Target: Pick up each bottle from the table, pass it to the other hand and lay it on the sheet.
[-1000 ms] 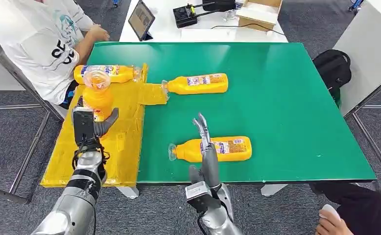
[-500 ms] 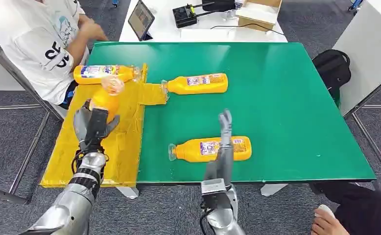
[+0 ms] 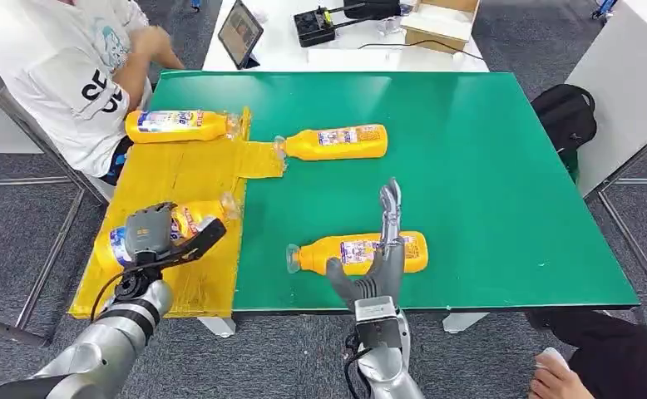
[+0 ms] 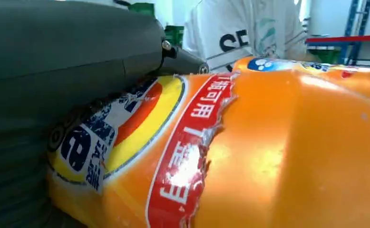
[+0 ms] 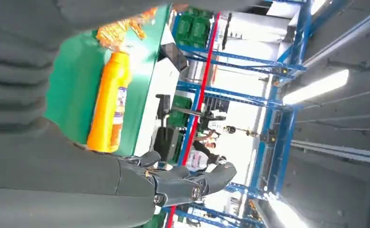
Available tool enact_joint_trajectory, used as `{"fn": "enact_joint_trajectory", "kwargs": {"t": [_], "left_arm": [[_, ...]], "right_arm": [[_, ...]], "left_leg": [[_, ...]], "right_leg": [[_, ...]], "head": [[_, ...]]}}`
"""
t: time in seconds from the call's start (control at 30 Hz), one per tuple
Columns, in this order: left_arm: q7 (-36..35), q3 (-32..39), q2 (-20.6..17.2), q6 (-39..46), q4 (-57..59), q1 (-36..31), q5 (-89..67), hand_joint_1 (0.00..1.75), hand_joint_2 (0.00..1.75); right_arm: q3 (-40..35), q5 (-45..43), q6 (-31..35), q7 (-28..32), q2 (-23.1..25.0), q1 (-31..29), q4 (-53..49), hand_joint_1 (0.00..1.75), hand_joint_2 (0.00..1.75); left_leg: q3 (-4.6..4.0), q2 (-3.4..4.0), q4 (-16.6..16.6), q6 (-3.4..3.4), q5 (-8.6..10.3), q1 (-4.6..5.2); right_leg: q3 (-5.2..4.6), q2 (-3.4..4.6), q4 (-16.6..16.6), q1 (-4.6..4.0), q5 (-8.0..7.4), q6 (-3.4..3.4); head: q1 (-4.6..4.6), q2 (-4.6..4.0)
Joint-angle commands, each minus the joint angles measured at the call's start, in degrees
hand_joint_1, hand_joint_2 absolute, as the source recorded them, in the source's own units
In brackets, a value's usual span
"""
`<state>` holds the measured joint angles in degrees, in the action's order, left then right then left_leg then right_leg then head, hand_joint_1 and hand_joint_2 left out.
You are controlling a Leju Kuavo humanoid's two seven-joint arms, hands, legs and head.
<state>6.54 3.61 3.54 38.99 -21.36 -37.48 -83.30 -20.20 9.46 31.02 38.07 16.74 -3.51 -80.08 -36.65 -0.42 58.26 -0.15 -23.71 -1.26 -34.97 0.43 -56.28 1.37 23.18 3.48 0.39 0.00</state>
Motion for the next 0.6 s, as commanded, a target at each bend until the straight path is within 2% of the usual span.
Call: {"fn": "enact_joint_trajectory", "kwargs": {"t": [0.03,0.23,0.27,0.3,0.4,0.6], "left_arm": [[-0.11,-1.70,-1.78,-1.09,6.77,-2.75,-0.59,1.75,1.75],[3.17,1.21,-1.22,-5.04,6.93,-2.78,2.27,1.75,1.75],[3.75,1.89,-1.10,-6.63,7.06,-2.89,2.91,1.29,1.75],[3.88,2.21,-1.02,-7.75,7.27,-3.04,3.26,0.02,1.75],[6.23,5.60,-0.28,-11.17,6.81,-2.88,6.82,0.00,1.75],[6.23,5.60,-0.28,-11.17,6.81,-2.88,6.82,0.00,1.75]], "right_arm": [[0.86,-0.40,-0.02,1.93,-0.79,-2.46,5.65,0.00,1.75],[0.73,-0.03,-0.62,1.93,-0.63,-2.87,7.22,0.00,1.75],[0.69,0.10,-0.86,1.93,-0.55,-3.05,7.69,0.00,1.75],[0.75,0.06,-1.01,1.93,-0.50,-3.13,7.92,0.00,1.75],[1.07,0.25,-1.83,1.93,-0.22,-3.60,9.59,0.00,1.75],[1.07,0.25,-1.83,1.93,-0.22,-3.60,9.59,0.00,1.75]], "left_leg": [[0.28,0.13,-0.05,0.05,-0.07,-0.01],[0.46,0.16,-0.07,0.08,-0.13,-0.03],[0.35,0.12,-0.06,0.07,-0.08,-0.02],[0.25,0.10,-0.05,0.05,-0.04,0.00],[0.42,0.09,-0.08,0.08,-0.08,-0.01],[0.36,0.02,-0.07,0.06,-0.04,-0.01]], "right_leg": [[0.24,0.07,0.05,-0.05,0.03,-0.14],[0.40,0.07,0.08,-0.08,0.07,-0.20],[0.31,0.06,0.07,-0.06,0.04,-0.14],[0.21,0.06,0.04,-0.03,0.01,-0.09],[0.40,0.04,0.08,-0.06,0.04,-0.16],[0.35,-0.01,0.07,-0.04,0.02,-0.11]], "head": [[-0.02,0.00],[0.00,0.00],[0.00,0.00],[0.00,0.00],[0.00,0.00],[0.00,0.00]]}}
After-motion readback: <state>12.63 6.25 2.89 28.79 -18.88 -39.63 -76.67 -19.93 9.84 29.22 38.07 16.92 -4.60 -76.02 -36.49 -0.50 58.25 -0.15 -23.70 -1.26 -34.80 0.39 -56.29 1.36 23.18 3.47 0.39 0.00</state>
